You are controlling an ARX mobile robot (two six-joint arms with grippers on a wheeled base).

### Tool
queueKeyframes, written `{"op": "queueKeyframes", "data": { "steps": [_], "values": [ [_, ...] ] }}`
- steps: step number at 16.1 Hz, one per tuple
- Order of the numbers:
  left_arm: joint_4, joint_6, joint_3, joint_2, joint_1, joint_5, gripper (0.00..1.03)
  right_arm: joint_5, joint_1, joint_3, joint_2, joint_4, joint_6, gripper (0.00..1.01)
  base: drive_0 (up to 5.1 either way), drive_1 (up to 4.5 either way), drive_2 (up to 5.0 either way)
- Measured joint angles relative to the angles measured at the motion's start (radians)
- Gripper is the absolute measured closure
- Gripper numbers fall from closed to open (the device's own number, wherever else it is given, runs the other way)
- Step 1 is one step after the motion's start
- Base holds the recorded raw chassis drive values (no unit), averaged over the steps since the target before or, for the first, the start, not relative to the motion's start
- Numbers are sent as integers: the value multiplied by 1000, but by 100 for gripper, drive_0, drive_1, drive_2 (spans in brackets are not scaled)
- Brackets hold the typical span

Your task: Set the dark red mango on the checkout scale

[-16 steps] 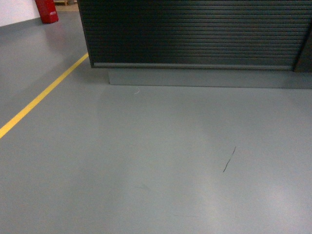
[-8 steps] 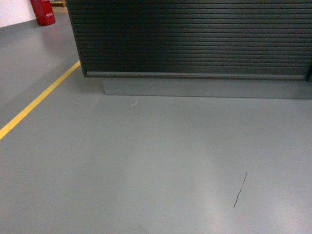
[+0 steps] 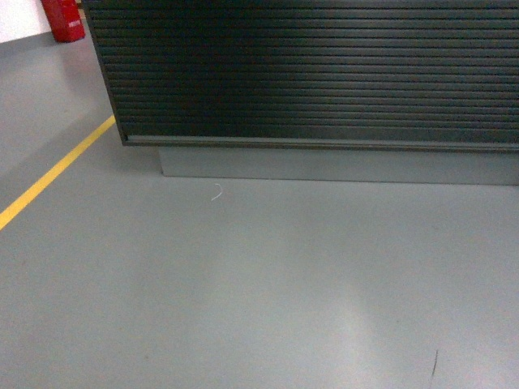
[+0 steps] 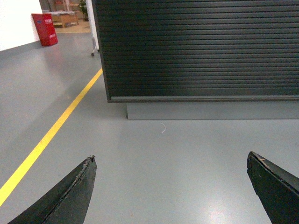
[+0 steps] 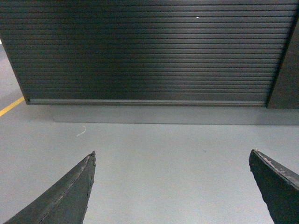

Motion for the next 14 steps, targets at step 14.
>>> {"op": "queueKeyframes", "data": {
  "steps": [14],
  "values": [
    [4, 0, 0, 0, 0, 0, 5, 0, 0, 0, 0, 3, 0, 3, 0, 434, -433]
  ]
}}
